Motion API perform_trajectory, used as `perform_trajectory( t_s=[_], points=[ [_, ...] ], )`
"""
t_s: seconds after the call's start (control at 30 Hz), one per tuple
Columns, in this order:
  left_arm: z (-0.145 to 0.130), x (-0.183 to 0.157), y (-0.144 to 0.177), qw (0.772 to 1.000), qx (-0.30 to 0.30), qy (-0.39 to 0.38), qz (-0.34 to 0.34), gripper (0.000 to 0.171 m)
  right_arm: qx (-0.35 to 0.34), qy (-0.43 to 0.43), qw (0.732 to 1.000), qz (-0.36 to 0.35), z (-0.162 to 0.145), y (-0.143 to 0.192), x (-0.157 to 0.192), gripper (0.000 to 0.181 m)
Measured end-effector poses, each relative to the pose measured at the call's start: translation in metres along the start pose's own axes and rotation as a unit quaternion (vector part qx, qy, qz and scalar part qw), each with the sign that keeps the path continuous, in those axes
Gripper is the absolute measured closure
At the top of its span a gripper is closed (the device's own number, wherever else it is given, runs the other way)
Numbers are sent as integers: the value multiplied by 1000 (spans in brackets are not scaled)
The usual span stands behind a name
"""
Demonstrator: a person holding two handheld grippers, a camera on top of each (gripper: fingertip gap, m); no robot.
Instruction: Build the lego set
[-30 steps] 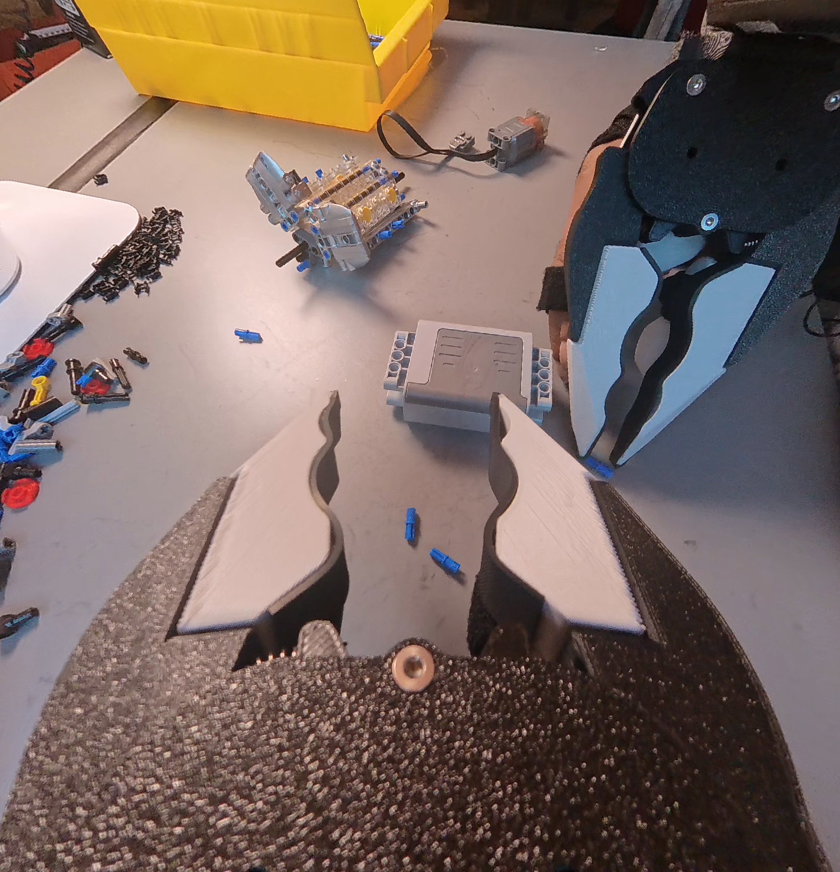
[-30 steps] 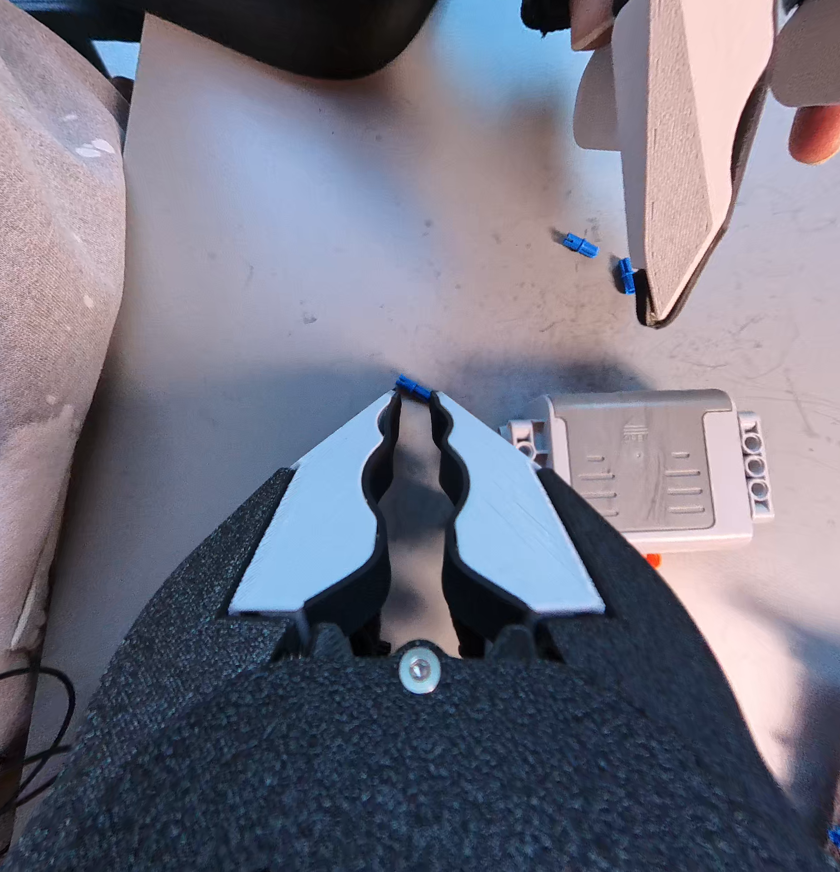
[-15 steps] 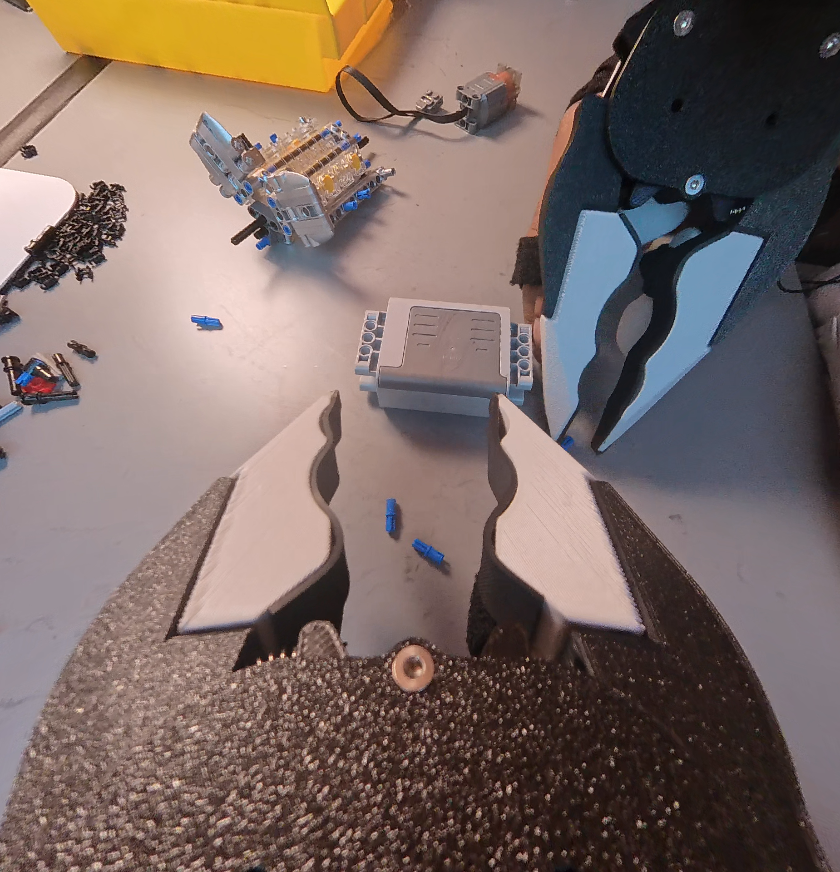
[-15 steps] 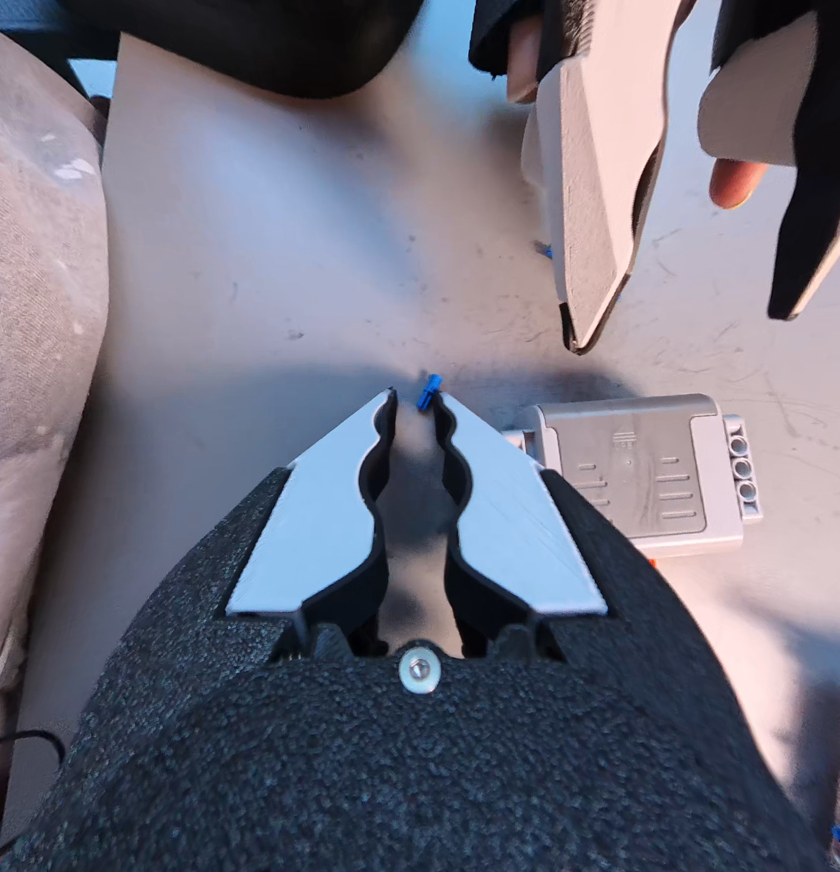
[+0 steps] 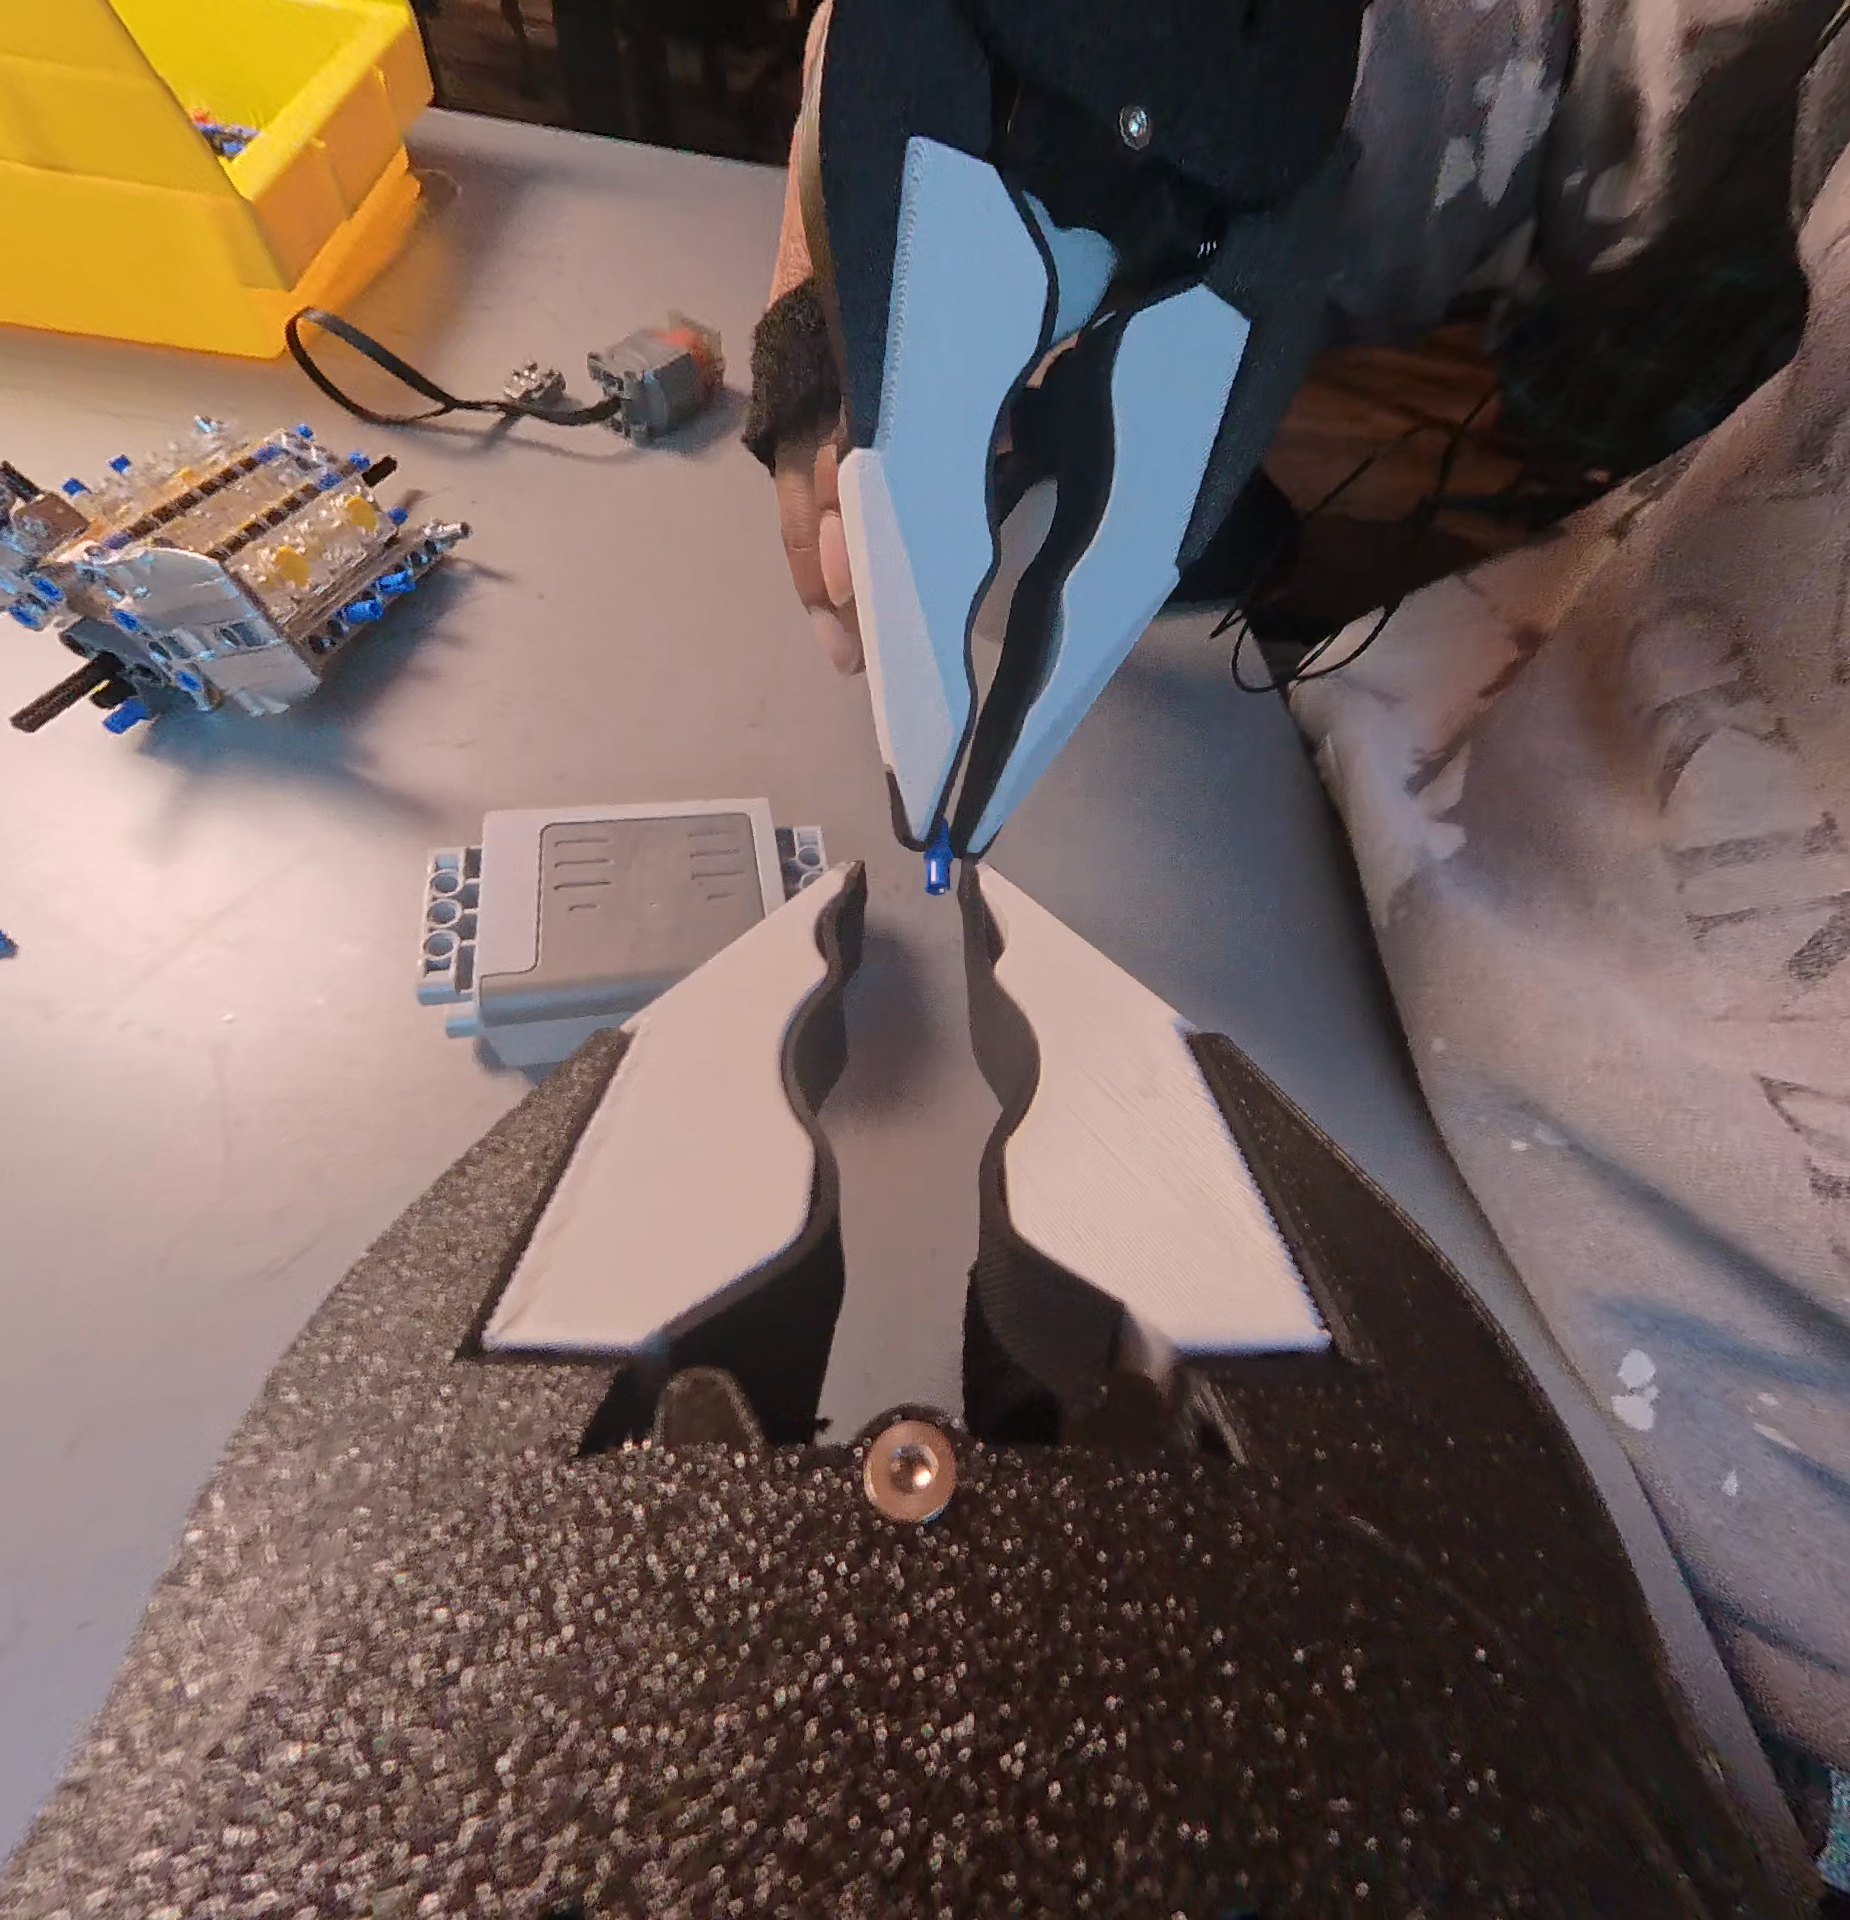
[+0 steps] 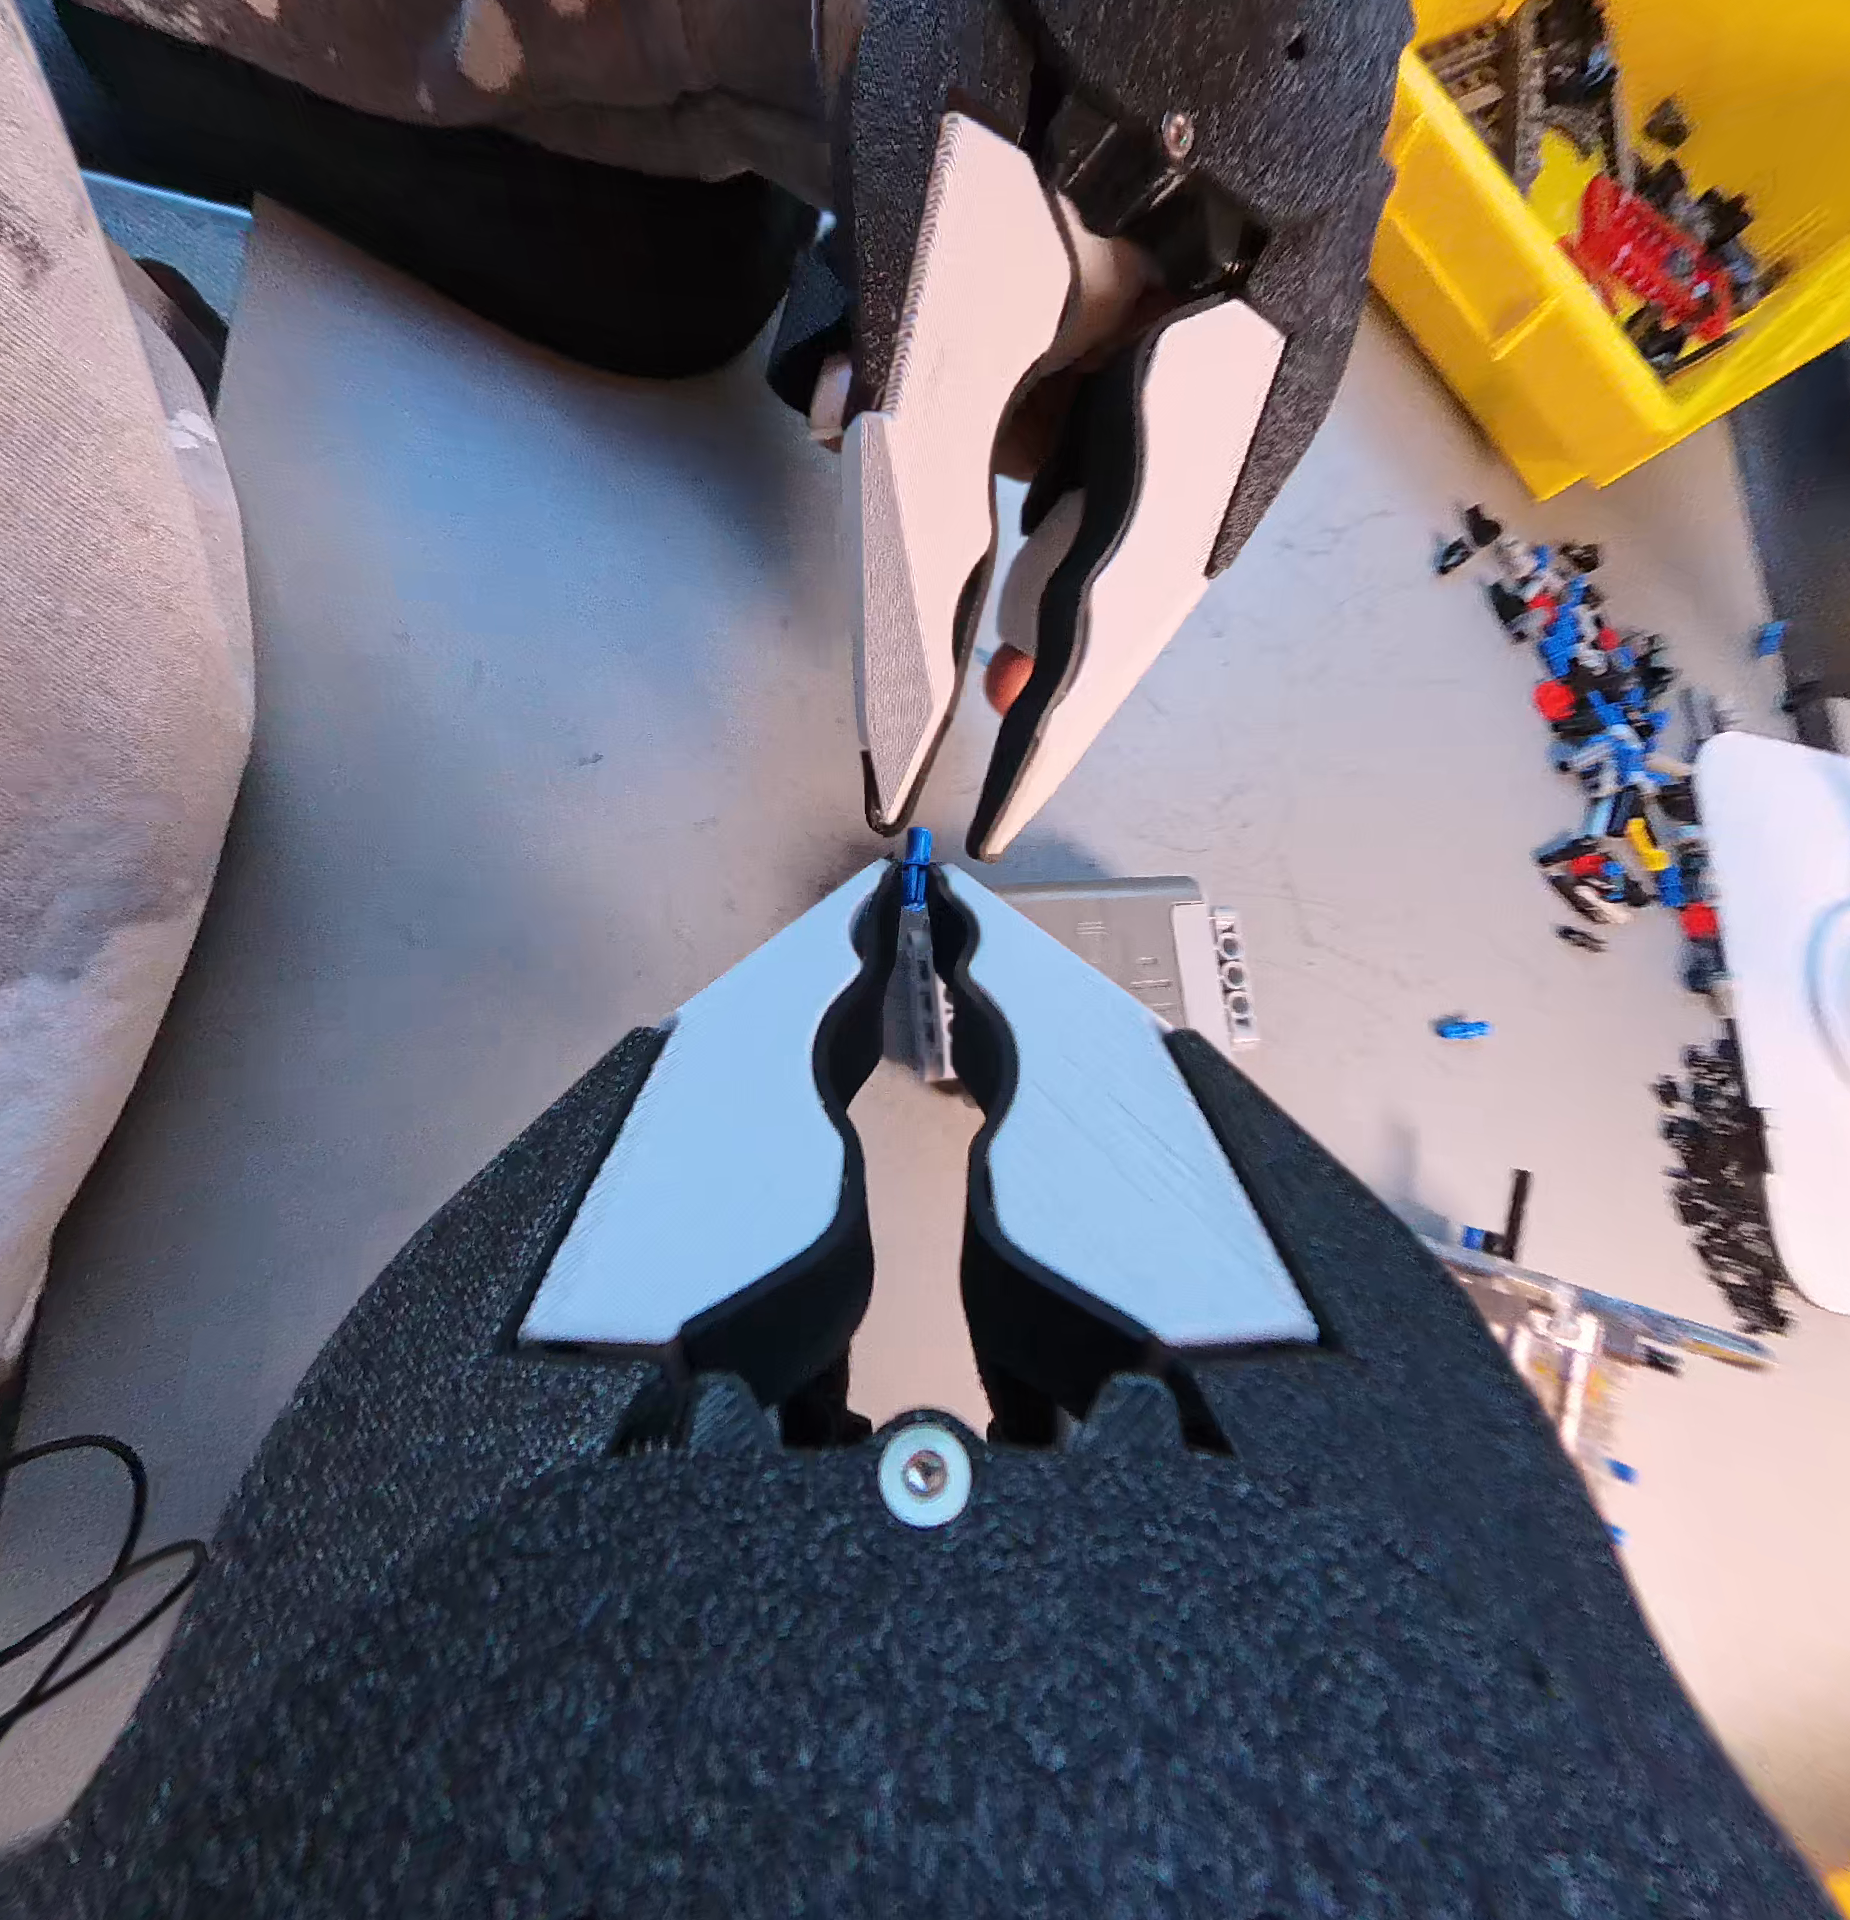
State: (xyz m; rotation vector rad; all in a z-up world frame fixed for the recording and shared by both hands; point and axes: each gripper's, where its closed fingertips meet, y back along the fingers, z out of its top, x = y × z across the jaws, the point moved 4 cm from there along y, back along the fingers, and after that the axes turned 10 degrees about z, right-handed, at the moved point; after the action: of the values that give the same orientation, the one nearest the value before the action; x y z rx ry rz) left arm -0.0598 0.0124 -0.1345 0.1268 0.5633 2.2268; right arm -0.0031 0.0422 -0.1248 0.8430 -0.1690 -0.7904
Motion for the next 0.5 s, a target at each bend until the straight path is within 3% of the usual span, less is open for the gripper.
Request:
perform_trajectory(
  t_s=[0.27, 0.4, 0.5],
  points=[
    [16, -5, 7, 992, -79, 63, -70, 171, -37, 35, 998, -21, 19, 17, 4, 178],
    [17, -6, 8, 992, -85, 63, -73, 171, -57, 26, 998, -16, 19, 20, 5, 181],
    [17, -7, 9, 991, -88, 62, -80, 156, -75, 11, 997, -12, 18, 21, 4, 181]
  ],
)
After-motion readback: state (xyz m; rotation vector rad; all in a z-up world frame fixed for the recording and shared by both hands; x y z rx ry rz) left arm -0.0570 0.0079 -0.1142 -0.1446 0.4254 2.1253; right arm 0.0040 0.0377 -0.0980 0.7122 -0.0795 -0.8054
